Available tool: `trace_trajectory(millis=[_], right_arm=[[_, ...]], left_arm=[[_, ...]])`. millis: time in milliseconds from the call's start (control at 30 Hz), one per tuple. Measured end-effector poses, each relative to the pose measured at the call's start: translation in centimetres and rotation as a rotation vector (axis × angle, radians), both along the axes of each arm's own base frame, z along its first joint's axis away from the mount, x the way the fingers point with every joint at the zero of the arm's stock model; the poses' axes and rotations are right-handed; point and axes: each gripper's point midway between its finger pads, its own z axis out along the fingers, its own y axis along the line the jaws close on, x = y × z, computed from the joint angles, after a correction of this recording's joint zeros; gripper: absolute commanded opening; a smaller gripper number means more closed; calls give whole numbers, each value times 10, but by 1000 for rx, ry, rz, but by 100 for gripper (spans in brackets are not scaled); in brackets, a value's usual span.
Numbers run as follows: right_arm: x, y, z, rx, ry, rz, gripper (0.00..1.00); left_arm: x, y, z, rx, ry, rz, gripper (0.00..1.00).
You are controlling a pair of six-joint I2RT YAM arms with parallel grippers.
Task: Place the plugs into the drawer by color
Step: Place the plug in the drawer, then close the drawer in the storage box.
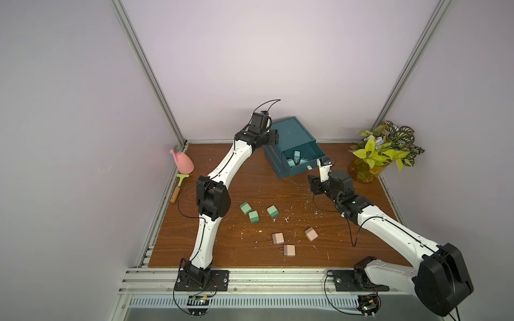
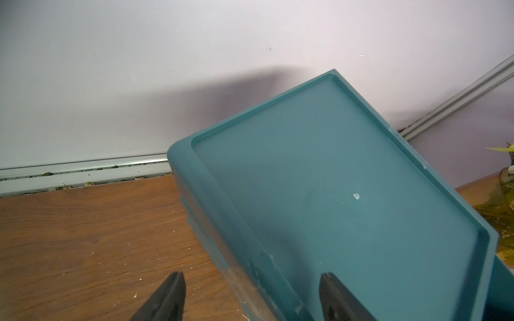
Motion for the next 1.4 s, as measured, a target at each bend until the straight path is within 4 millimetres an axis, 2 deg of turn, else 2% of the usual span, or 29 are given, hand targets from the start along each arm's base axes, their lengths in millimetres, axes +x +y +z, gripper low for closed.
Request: trace_trajectory(millis=[267,500,1000,1400], right_arm=[[21,11,-9,5,-3,0,63],[38,22,1,19,-30,8,68],[63,40,9,39,-52,31,67],[99,67,18,84,-94,69,66]], left_arm=[[0,0,-1,0,2,1,71],[0,0,-1,-2,3,1,71],[-1,-2,-5,-7,11,-10,71],[0,-4,-6,-12,8,-13,70]])
